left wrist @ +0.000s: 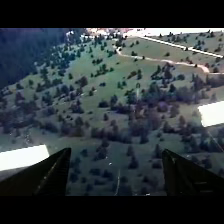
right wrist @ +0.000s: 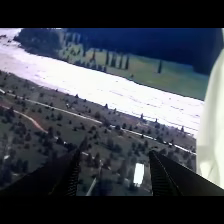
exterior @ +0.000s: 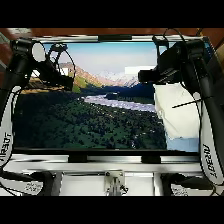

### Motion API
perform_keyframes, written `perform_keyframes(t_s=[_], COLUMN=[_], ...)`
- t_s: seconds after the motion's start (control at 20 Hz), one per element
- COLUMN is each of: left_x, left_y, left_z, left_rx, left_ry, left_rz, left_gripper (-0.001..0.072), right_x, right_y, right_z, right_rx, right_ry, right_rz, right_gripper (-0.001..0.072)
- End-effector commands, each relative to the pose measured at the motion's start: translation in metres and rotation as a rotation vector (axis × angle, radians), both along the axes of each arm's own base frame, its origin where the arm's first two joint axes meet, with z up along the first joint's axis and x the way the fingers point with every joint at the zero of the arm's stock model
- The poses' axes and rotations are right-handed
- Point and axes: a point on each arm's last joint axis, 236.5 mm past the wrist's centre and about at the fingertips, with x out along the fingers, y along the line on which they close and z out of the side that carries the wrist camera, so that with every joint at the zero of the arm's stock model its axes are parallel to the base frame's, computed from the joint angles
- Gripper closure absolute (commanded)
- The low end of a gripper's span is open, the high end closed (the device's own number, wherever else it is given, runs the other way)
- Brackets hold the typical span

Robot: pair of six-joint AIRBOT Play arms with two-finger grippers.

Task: Fold the shirts.

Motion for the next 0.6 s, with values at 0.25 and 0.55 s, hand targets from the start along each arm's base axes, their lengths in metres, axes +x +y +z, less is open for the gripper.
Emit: perform_keyframes(t_s=[0.25,0.55], left_x=[0.001,0.002], left_y=[0.005,0.005], left_z=[-0.018,-0.021], left_rx=[0.041,0.043], left_ry=[0.046,0.052], left_rz=[0.011,0.011], left_gripper=[0.0049,0.0049], right_x=[0.000,0.000], right_y=[0.012,0.012], right_z=[-0.003,-0.003], right_rx=[-0.015,-0.015], right_ry=[-0.011,-0.010], right_rz=[0.028,0.028], right_gripper=[0.0153,0.0153])
